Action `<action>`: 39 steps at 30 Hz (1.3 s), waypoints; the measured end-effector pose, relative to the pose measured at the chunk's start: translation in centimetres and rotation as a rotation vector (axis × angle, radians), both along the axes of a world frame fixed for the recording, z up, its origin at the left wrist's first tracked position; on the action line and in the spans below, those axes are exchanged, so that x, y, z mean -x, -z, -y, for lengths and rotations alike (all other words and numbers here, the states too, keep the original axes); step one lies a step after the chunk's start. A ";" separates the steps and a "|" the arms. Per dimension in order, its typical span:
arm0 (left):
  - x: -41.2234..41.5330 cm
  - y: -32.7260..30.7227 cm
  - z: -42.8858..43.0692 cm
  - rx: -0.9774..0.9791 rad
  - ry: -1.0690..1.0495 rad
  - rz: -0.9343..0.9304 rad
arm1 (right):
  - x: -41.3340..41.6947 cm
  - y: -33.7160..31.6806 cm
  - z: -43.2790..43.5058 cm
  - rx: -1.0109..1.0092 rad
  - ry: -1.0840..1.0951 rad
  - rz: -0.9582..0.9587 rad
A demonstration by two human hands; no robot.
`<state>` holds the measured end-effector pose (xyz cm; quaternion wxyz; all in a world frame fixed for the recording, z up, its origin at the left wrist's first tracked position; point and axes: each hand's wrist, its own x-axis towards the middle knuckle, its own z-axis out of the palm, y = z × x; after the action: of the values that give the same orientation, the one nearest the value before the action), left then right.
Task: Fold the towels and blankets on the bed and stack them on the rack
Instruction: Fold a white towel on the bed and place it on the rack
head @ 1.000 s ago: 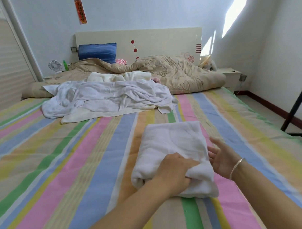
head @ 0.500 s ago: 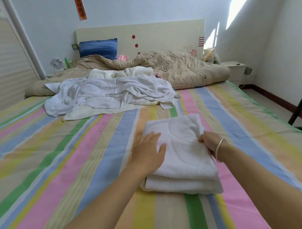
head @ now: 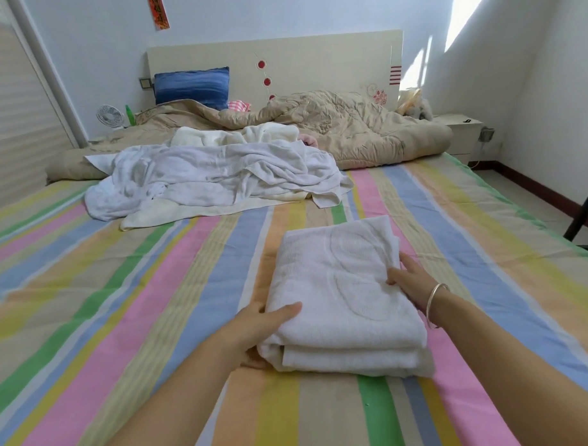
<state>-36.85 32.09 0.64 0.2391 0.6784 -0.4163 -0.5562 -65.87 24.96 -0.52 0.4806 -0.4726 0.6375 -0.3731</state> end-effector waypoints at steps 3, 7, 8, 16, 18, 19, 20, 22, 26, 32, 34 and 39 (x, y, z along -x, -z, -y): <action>0.2 0.4 -0.5 -0.003 0.016 -0.074 | -0.2 -0.4 0.3 -0.021 -0.015 0.095; 0.6 0.7 -0.8 0.205 -0.086 0.002 | -1.3 -1.6 -0.1 0.043 -0.004 0.049; 0.3 0.2 -0.4 0.287 -0.097 0.074 | -1.6 -2.1 -0.5 0.077 -0.008 0.049; -4.5 -5.9 5.0 0.750 -0.195 0.493 | -6.4 -1.0 -8.8 0.126 0.174 0.250; -4.8 -4.6 5.2 0.728 -0.147 0.560 | -7.6 1.0 -10.9 -0.003 0.153 0.307; -4.9 -3.5 4.9 0.646 -0.110 0.630 | -7.7 1.7 -11.6 -0.061 0.137 0.318; -5.0 -2.2 4.3 0.549 -0.064 0.710 | -7.5 1.9 -12.2 -0.096 0.139 0.312; -4.8 0.0 2.4 0.460 0.020 0.837 | -6.2 1.6 -12.3 -0.108 0.210 0.293; -2.5 1.1 -1.6 0.865 0.091 0.884 | -4.3 -0.1 -11.2 -0.090 0.300 0.103; 3.2 -1.7 -5.0 0.937 0.612 0.901 | -4.2 -3.1 -10.9 -0.131 0.207 0.497; 3.3 -1.3 -4.9 0.808 0.756 1.070 | -3.8 -3.2 -10.4 -0.109 0.153 0.644; 2.6 -0.5 -5.0 0.776 0.712 1.001 | -3.2 -3.7 -9.0 -0.149 -0.028 1.064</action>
<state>-39.42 37.11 1.13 0.0478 0.5415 -0.8386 -0.0354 -62.71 33.96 3.13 0.7746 -0.1912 0.3241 -0.5083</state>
